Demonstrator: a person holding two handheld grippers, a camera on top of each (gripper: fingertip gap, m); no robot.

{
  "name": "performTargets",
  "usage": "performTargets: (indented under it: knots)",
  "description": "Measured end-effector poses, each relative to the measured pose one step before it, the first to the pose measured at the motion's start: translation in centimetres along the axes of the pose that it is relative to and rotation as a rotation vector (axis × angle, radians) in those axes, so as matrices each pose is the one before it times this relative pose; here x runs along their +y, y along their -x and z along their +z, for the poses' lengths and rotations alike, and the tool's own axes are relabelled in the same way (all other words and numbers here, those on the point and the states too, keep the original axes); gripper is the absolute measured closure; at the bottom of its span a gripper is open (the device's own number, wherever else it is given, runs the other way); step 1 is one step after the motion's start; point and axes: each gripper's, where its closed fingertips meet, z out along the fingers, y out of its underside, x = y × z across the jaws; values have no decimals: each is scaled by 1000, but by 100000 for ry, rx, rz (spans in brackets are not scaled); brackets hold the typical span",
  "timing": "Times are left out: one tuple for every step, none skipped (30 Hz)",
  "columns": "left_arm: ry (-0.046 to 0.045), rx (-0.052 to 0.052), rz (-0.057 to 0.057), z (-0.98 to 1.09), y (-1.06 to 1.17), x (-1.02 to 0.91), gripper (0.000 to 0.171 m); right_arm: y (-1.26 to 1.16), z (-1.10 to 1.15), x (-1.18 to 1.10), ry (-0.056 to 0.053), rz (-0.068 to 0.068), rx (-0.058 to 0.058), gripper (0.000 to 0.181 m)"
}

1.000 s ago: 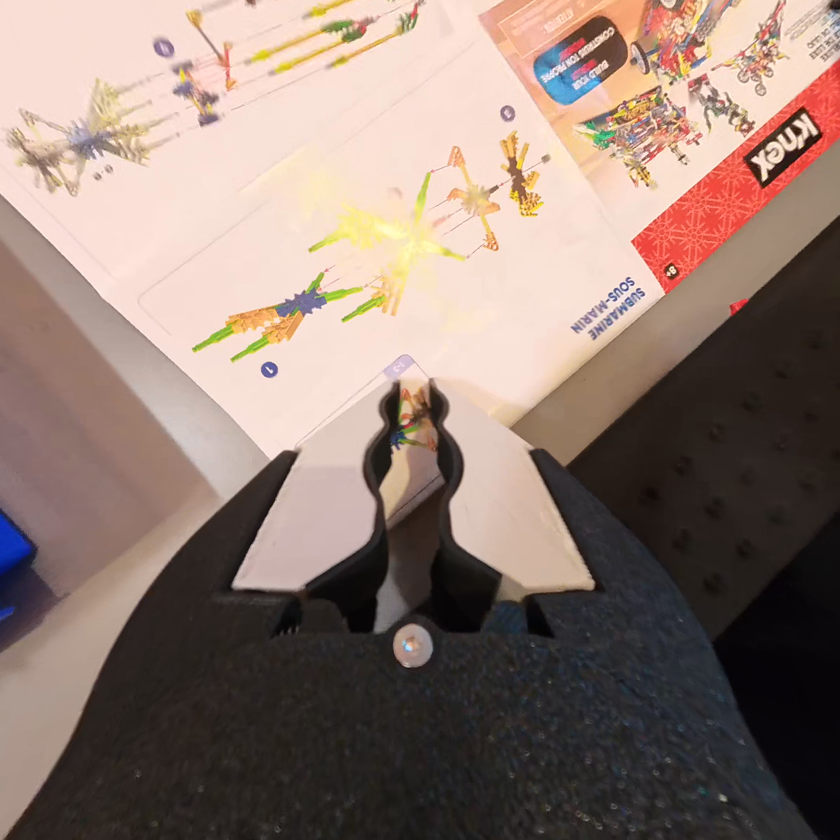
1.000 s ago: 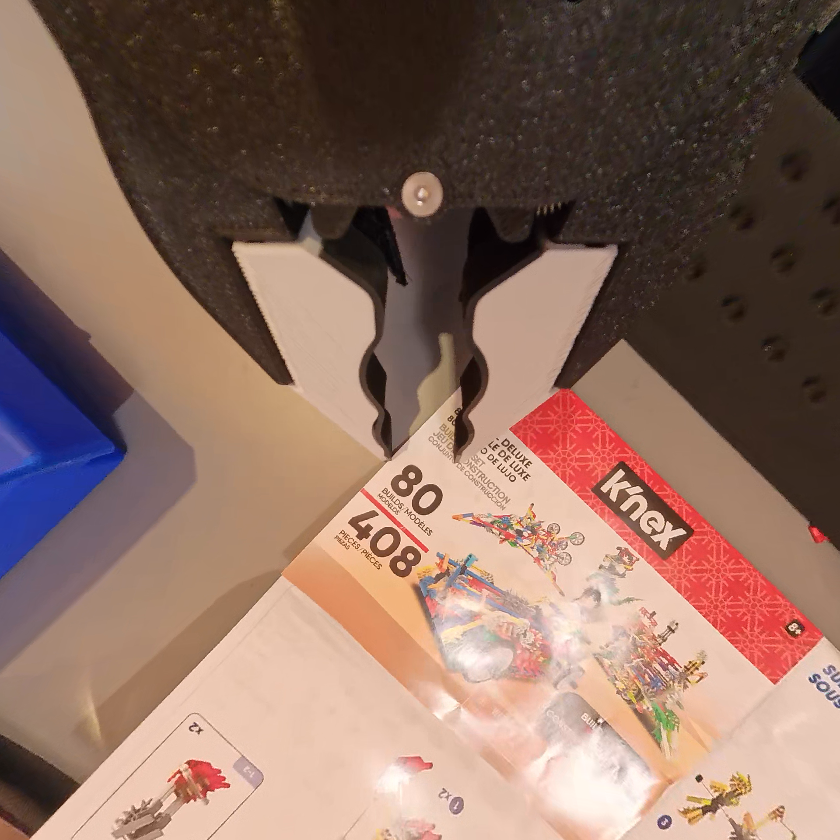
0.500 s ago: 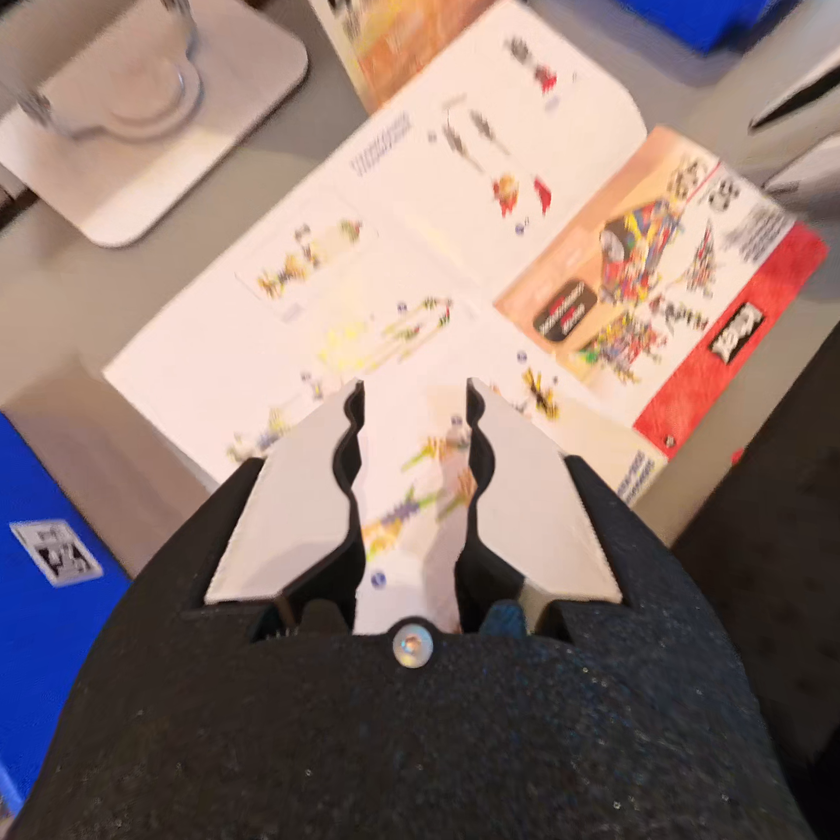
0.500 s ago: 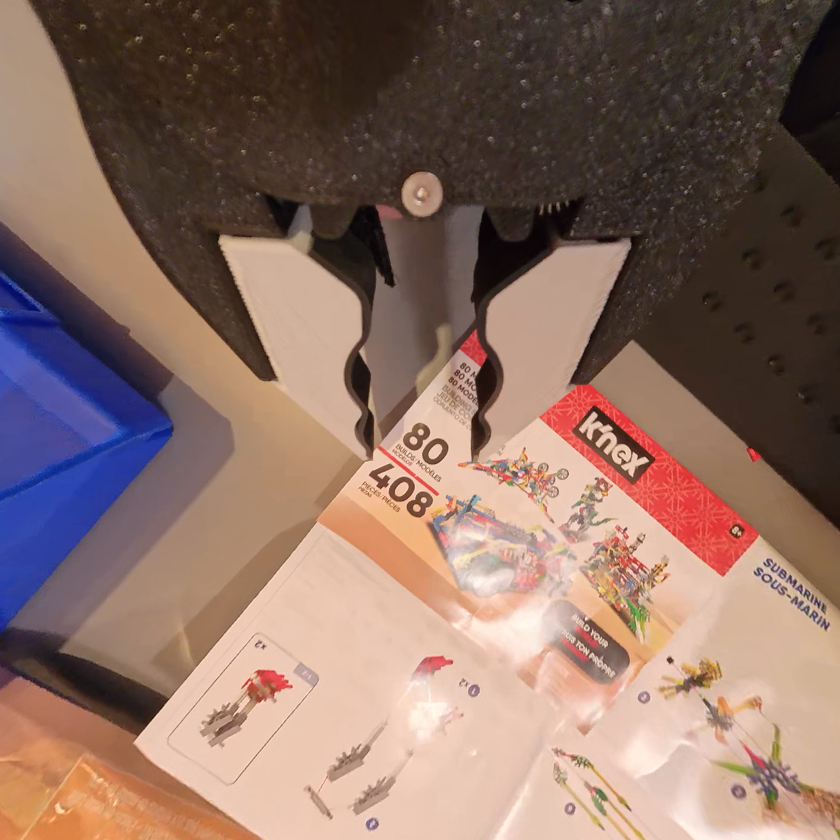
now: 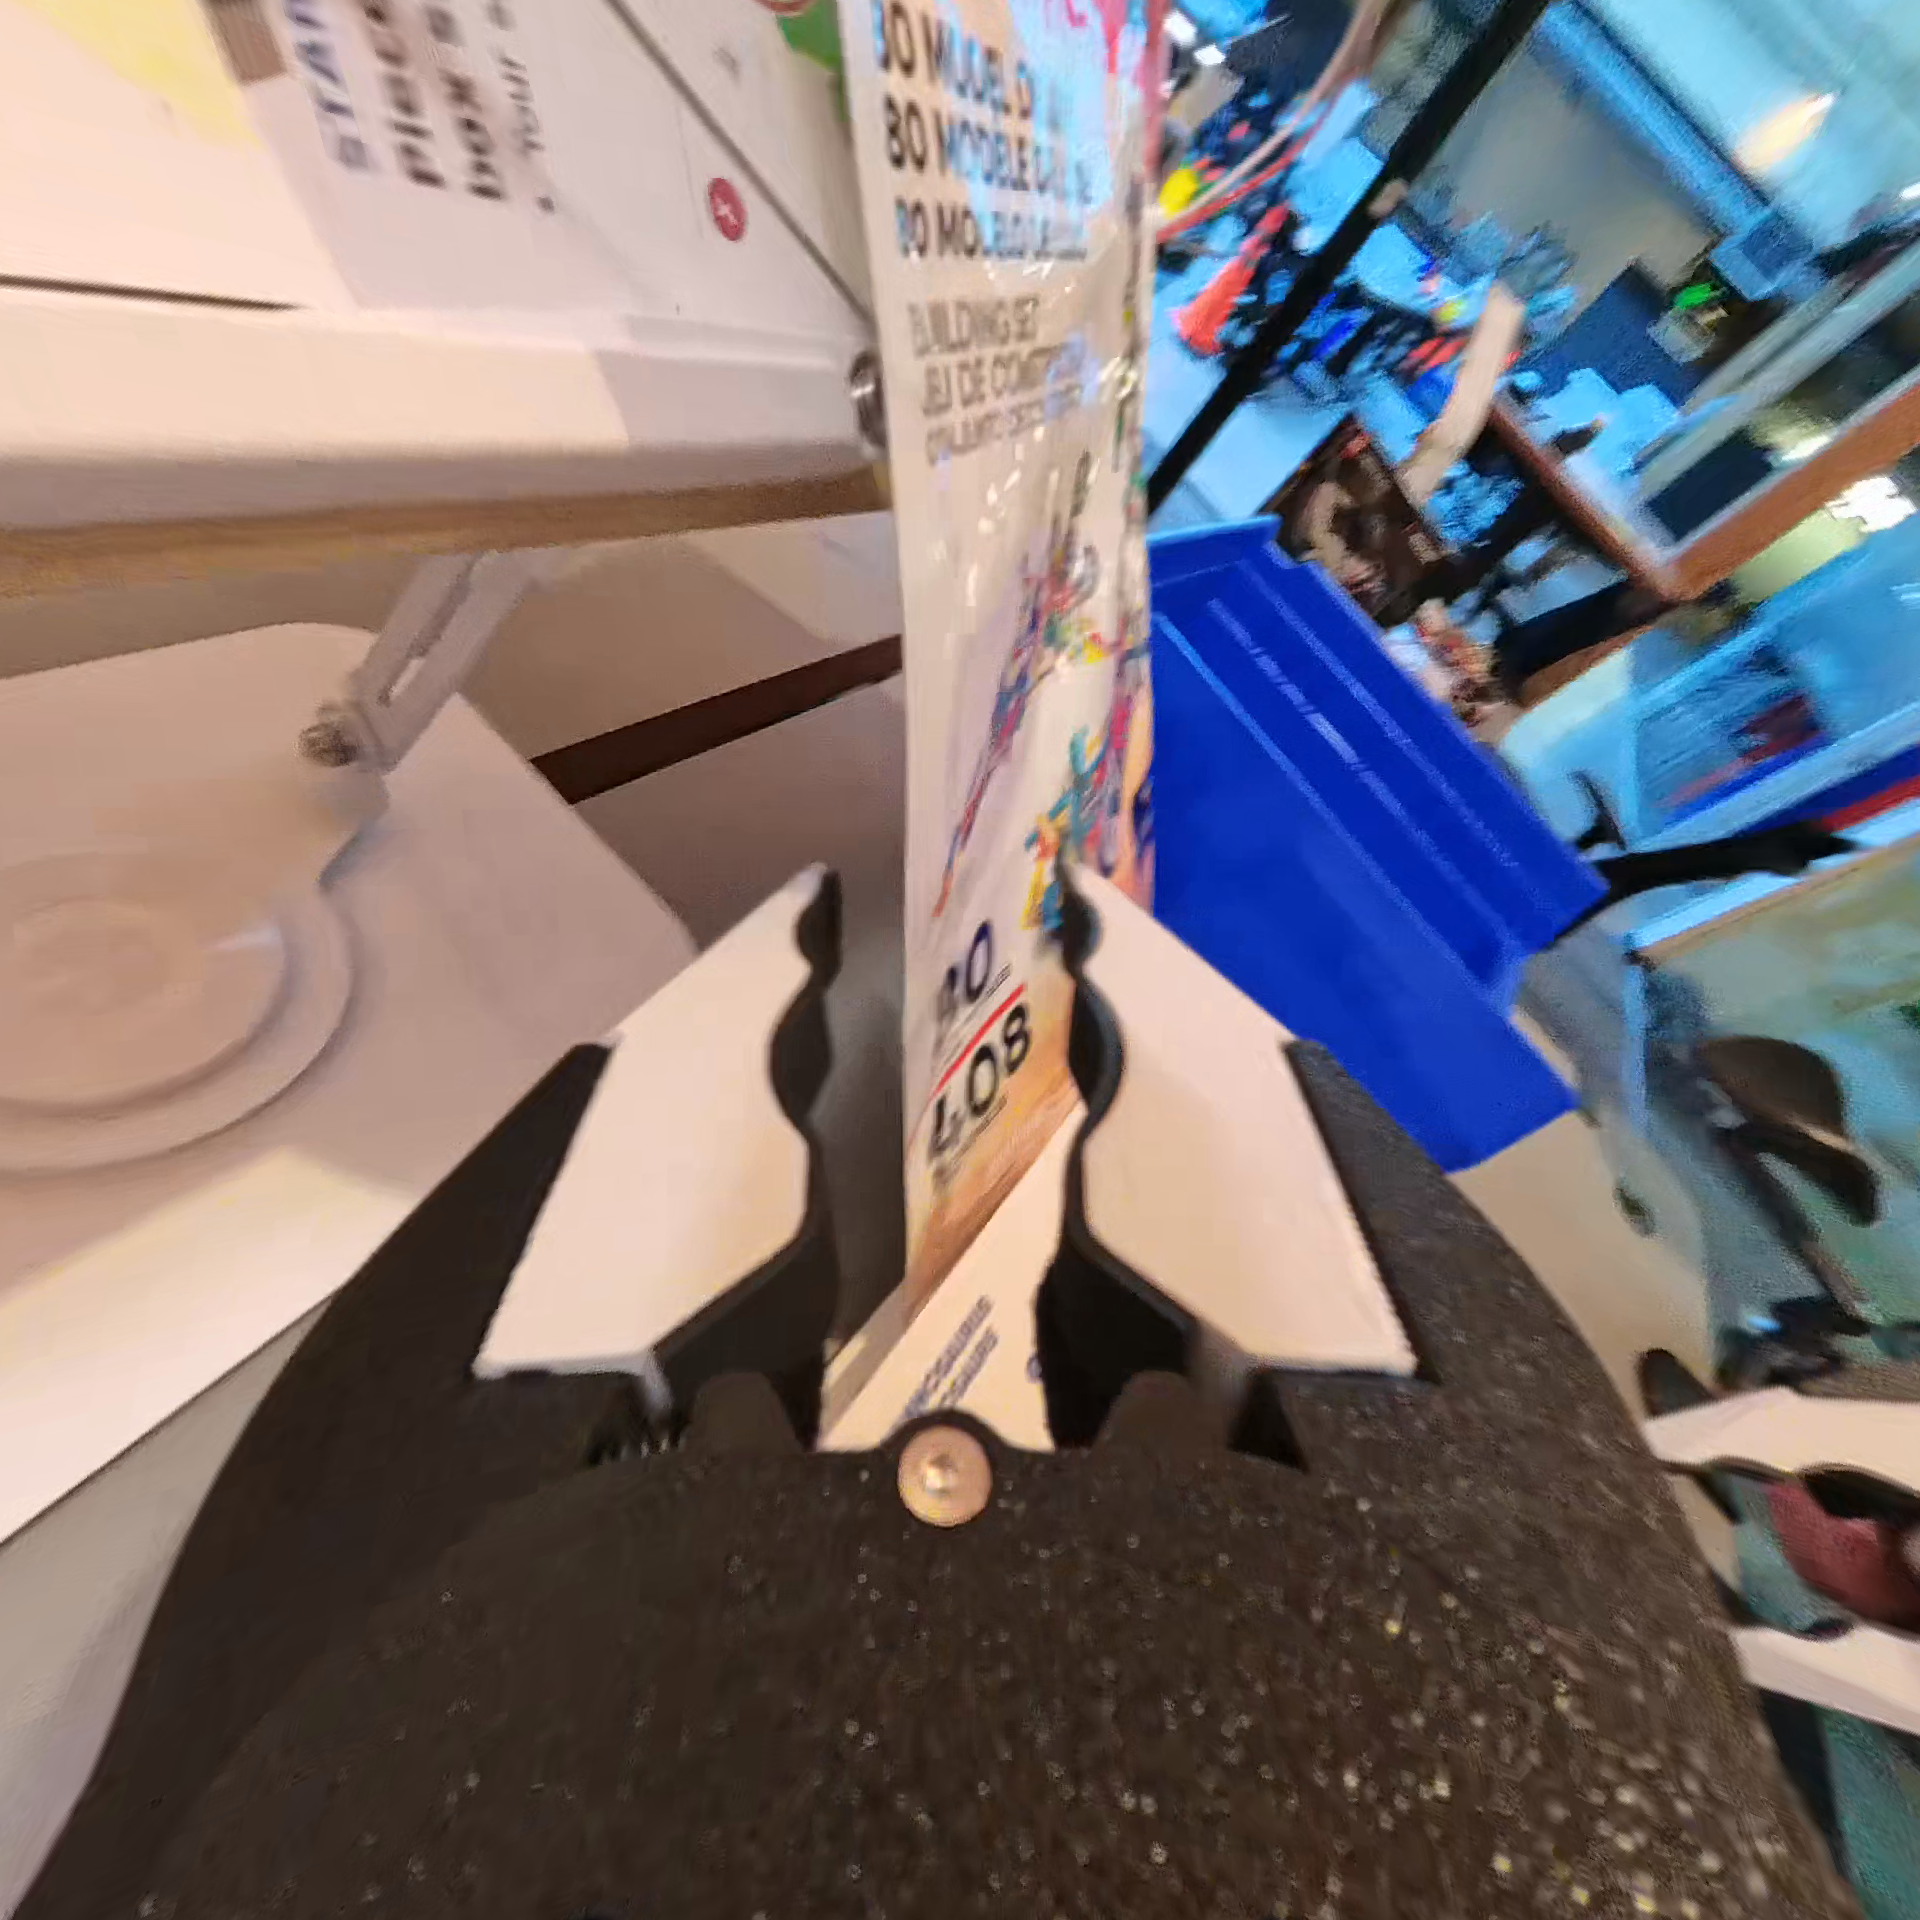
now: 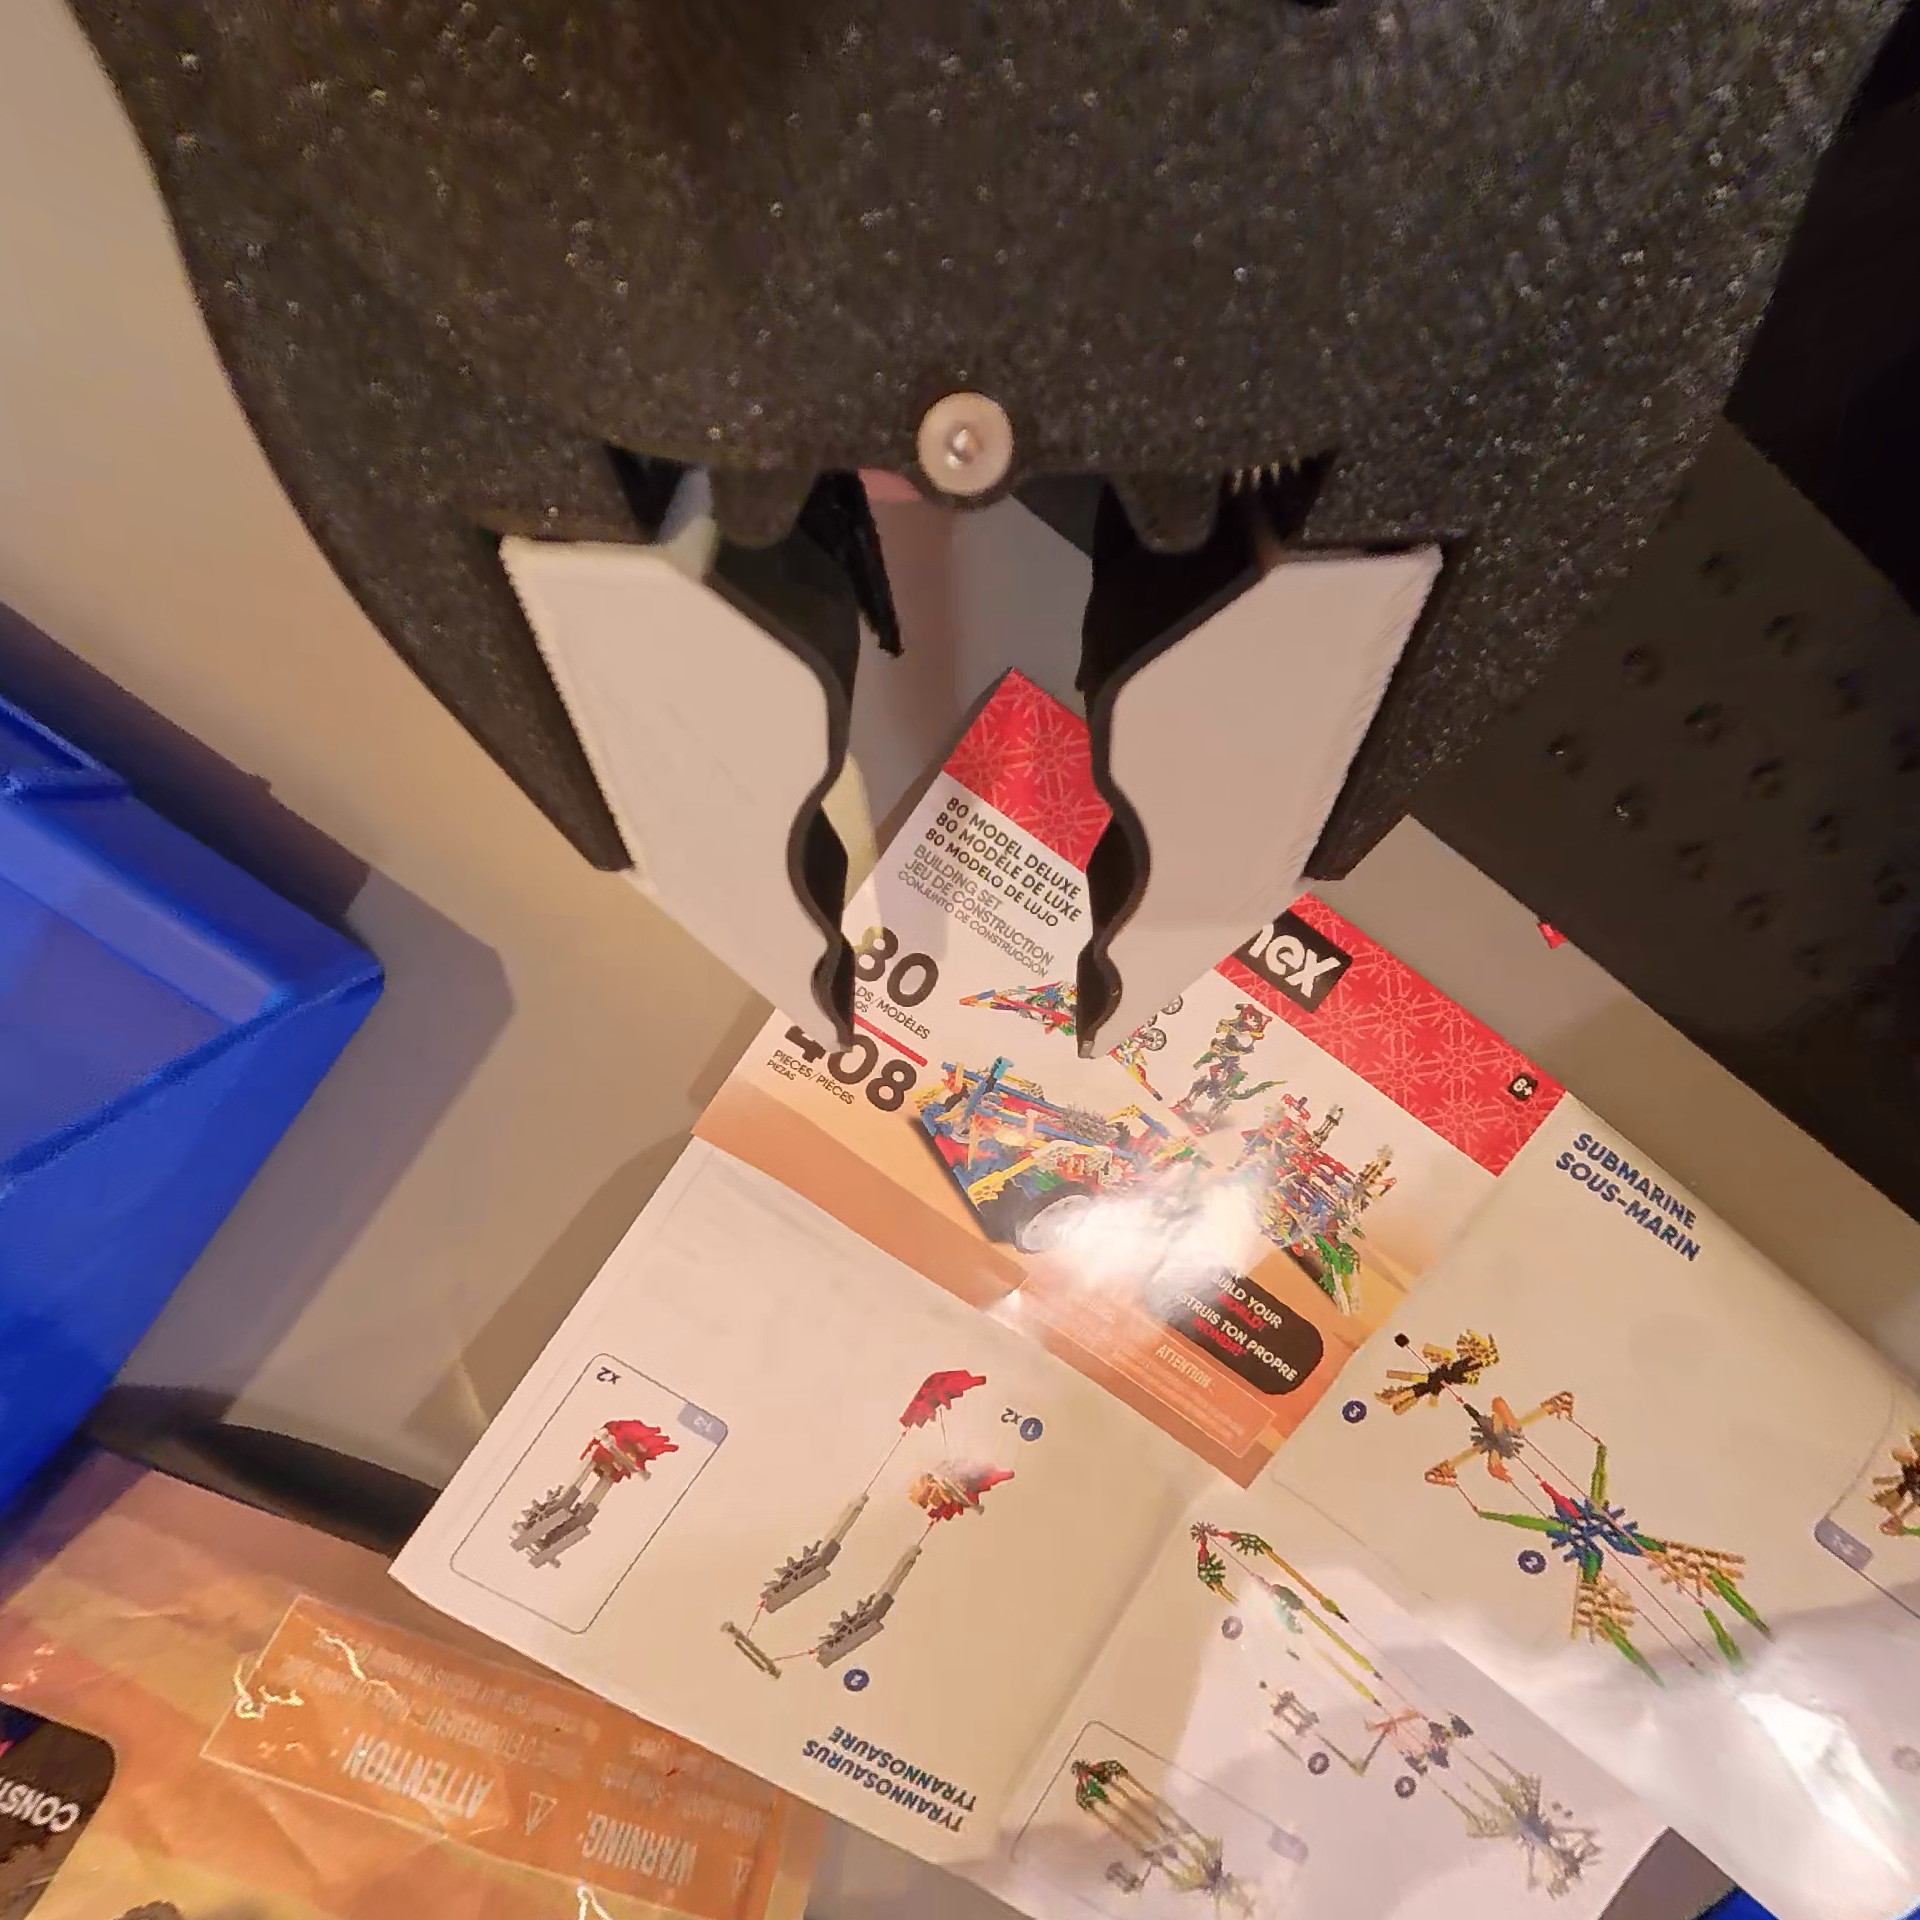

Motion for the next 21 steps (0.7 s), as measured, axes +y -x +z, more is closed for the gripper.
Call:
performTargets:
  knots:
    - [-1271, 4599, -351, 549, -564, -228, 150, -102, -178, -140, -793, 460, 311, 142]
    - [-2467, 1175, 1877, 259, -287, -334, 168, -170, -209, -277, -1113, 272, 406, 142]
    - [-1952, 785, 4292, 16, -508, -238, 171, -247, -225, -451, -1384, -84, 446, 142]
    - [-1534, 2069, 6004, -152, -950, -190, 171, -307, -256, -664, -1851, -624, 436, 142]
    - [-2004, 1463, 7953, -332, -1135, -270, 171, -397, -272, -962, -2571, -1383, 712, 142]
    - [-1166, 1248, 8862, -417, -1230, -242, 171, -523, -310, -1263, -3286, -2118, 1288, 141]
    - [94, 2057, 8222, -431, -1324, -120, 171, -579, -314, -1478, -3538, -2707, 1289, 141]
    - [-614, 1897, 7738, -511, -1240, -241, 171, -607, -283, -1663, -3808, -3390, 1185, 139]
    - [-791, 2319, 7192, -529, -1215, -293, 171, -690, -263, -1811, -4074, -3946, 1479, 137]
    - [-1035, 3148, 4938, -534, -1165, -332, 171, -788, -184, -1902, -4010, -4249, 1556, 135]
    - [-330, 1547, 4454, -482, -850, -250, 171, -835, -118, -1883, -3666, -4444, 1279, 133]
    - [-30, 109, 5224, -433, -655, -239, 171, -891, -34, -1820, -3366, -4517, 1036, 131]
    - [-679, 1478, 5458, -392, -870, -401, 171, -909, 37, -1706, -3143, -4315, 721, 129]
    - [-271, 1960, 4062, -315, -842, -402, 171, -952, 121, -1510, -2552, -3955, 531, 127]
    - [164, 1171, 2985, -241, -643, -336, 171, -959, 168, -1317, -1905, -3923, 305, 123]
    - [-122, 1261, 1762, -211, -558, -290, 171, -1032, 153, -1161, -1399, -4221, 736, 118]
    - [-129, 2639, 1927, -151, -760, -241, 171, -1068, 89, -1031, -1049, -4677, 1207, 112]
    - [1209, 2052, 2745, -70, -719, -13, 171, -914, 31, -936, -1013, -5083, 758, 108]
    - [999, 1262, 1894, -38, -579, 22, 171, -836, -20, -820, -1022, -4860, 671, 103]
    - [-360, 1331, 4, -70, -486, -46, 171, -796, -20, -630, -736, -4177, 949, 101]
    - [-782, 610, -1018, -103, -281, -4, 171, -618, -52, -440, -509, -3768, 700, 101]
